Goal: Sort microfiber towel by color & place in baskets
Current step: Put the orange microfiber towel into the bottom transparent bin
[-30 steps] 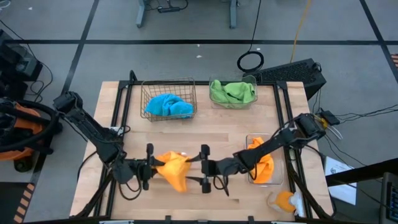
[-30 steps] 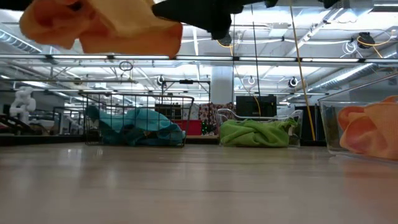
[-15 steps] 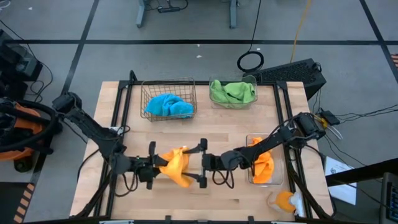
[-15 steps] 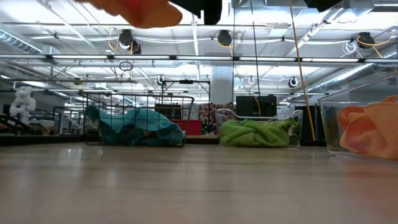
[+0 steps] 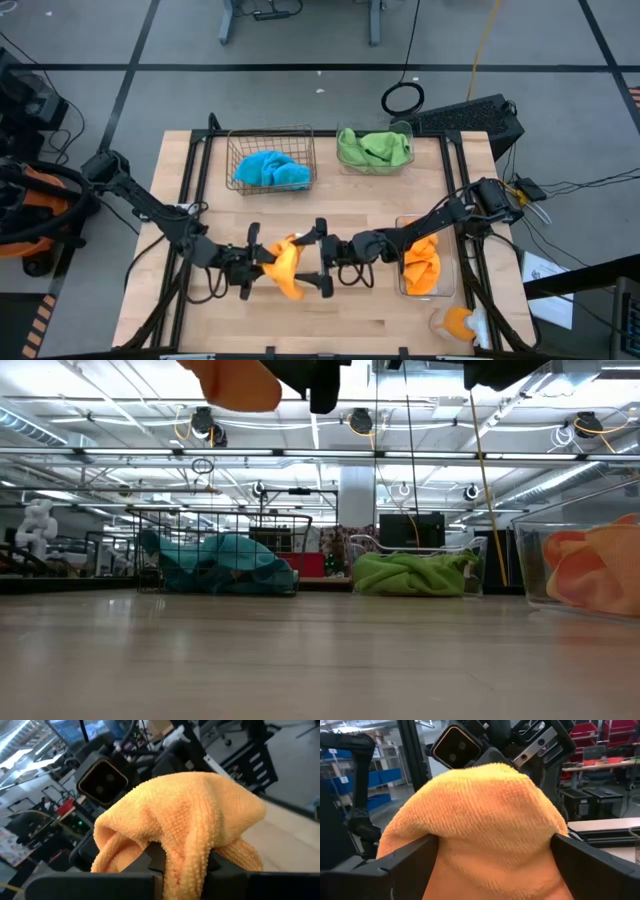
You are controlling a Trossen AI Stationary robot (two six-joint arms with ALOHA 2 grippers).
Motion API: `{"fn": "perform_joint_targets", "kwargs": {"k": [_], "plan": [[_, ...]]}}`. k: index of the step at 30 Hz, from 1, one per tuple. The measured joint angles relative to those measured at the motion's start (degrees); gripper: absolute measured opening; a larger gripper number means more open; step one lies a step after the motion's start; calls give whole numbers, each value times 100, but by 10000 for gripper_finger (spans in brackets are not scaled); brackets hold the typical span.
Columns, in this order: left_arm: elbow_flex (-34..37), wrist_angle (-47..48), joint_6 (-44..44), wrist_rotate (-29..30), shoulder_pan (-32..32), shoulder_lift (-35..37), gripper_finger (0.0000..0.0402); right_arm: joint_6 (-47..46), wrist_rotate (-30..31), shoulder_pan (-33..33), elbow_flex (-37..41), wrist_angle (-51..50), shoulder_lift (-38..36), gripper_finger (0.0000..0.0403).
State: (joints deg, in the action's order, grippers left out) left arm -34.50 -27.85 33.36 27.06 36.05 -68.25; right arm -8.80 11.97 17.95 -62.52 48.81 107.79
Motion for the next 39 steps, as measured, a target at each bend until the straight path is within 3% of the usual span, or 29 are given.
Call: {"fn": "perform_joint_targets", "kwargs": {"k": [9,23,27,31,39], "plan": [[-2,-422,153,-161,-115,-31,45,-67,-599,-92,-2,211,0,343],[-2,-1872,324,-404,-230,-816,54,54,-747,-81,-4,198,-9,203],[0,-2088,149,-478,-229,-933,94,125,-952,-85,-4,202,-9,185],[0,-2135,-282,-489,-231,-938,163,227,-1099,-85,-4,200,-9,161],[-13,-2153,-718,-591,-37,-938,291,338,-1026,-80,-4,183,4,77]]}}
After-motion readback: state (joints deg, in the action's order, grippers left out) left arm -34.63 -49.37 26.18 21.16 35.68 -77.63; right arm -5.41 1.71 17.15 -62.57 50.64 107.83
